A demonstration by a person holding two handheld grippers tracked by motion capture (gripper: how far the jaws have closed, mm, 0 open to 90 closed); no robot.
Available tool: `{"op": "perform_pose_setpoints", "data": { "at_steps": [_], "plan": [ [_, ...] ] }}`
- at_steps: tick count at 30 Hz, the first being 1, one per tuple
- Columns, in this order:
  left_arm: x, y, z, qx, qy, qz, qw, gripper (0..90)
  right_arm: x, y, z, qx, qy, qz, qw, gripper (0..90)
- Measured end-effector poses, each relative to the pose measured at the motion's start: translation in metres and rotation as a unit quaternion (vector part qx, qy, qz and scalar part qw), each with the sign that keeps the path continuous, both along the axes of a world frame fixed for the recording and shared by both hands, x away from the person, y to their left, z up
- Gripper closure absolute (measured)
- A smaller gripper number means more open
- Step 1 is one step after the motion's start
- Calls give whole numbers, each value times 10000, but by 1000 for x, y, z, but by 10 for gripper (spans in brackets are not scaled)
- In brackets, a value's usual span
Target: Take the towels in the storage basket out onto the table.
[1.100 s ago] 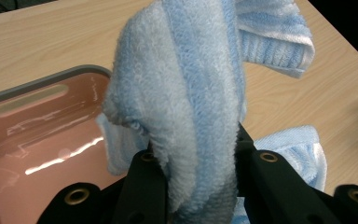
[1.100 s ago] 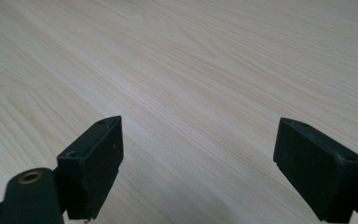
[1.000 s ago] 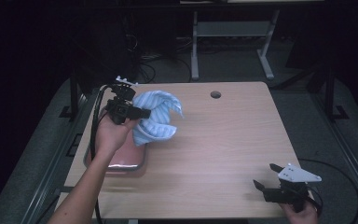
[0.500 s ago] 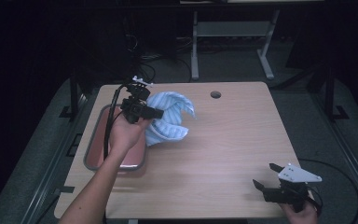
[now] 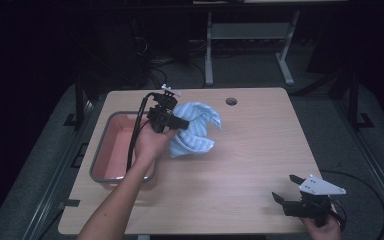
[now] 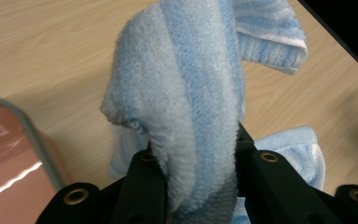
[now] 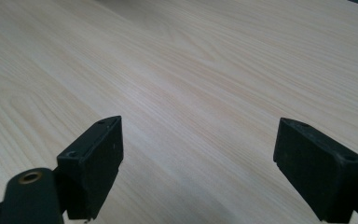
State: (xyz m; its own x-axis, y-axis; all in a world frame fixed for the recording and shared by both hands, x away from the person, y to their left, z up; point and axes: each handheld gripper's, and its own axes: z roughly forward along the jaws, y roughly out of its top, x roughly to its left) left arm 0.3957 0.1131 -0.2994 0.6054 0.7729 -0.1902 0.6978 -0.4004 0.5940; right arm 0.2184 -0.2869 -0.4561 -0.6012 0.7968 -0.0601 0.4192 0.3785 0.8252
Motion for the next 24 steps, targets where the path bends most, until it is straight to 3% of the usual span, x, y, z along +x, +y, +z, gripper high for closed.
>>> {"op": "perform_pose_setpoints", "data": {
  "at_steps": [12, 24],
  "plan": [
    [7, -19, -4, -19, 19, -99, 9999, 736, 0, -1, 1, 24, -43, -22, 10000, 152],
    [8, -48, -7, 2, 30, -385, 9993, 736, -1, 1, 2, 21, -7, -22, 10000, 152]
  ]
}}
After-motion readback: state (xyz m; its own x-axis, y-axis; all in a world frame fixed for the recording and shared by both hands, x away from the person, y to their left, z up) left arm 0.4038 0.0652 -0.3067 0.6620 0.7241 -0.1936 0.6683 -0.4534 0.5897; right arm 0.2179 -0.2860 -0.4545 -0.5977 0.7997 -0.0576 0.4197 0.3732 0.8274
